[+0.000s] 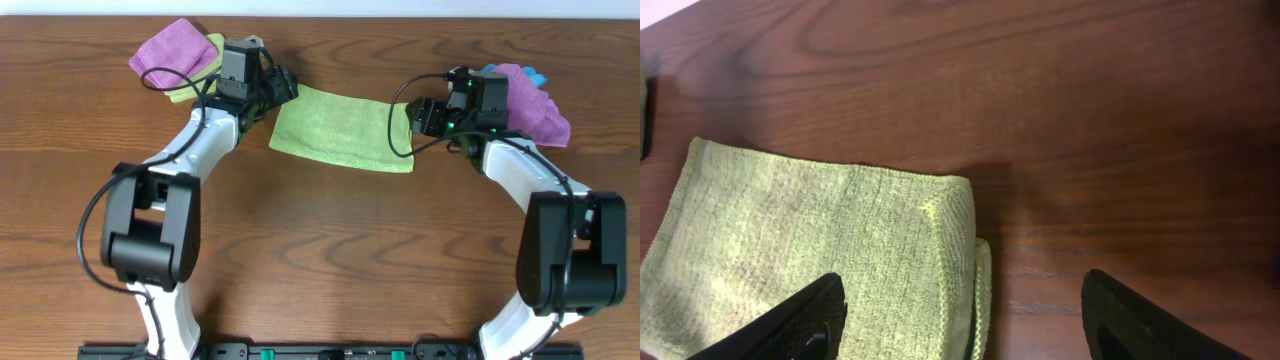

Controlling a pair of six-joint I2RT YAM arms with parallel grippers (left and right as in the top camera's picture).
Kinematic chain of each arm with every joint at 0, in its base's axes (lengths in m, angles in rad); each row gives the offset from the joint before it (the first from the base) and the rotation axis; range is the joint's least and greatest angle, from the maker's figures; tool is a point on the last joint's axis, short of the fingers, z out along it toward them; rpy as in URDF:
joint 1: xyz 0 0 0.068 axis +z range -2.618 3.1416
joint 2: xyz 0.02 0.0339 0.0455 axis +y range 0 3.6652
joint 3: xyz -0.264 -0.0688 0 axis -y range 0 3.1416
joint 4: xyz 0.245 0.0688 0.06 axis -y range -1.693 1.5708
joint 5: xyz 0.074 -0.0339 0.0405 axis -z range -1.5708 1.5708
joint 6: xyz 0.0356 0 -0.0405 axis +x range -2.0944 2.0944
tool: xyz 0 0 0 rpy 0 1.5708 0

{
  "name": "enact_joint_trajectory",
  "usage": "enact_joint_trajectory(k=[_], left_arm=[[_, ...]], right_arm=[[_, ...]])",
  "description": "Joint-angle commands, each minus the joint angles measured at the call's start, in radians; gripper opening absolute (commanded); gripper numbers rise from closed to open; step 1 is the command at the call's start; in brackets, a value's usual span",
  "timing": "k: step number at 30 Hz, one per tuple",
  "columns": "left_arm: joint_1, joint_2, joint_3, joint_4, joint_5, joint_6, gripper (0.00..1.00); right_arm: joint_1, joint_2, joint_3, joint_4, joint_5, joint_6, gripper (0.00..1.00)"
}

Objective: Fold the cloth
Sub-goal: 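Move both grippers to the folded cloth's far corners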

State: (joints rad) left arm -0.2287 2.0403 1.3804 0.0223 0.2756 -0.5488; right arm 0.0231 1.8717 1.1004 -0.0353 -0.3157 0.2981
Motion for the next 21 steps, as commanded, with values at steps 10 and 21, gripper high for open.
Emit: enact_joint_trajectory(k=[10, 21], left_arm=[[0.006, 0.196, 0.153, 0.037, -0.02, 0.01, 0.72], [0.006, 0.262, 0.222, 0.03, -0.013, 0.01, 0.72]], right_arm=[[0.005, 0.052, 0.098, -0.036, 0.02, -0.023, 0.74], [0.033, 0.062, 0.116, -0.071, 0.021, -0.023, 0.7]])
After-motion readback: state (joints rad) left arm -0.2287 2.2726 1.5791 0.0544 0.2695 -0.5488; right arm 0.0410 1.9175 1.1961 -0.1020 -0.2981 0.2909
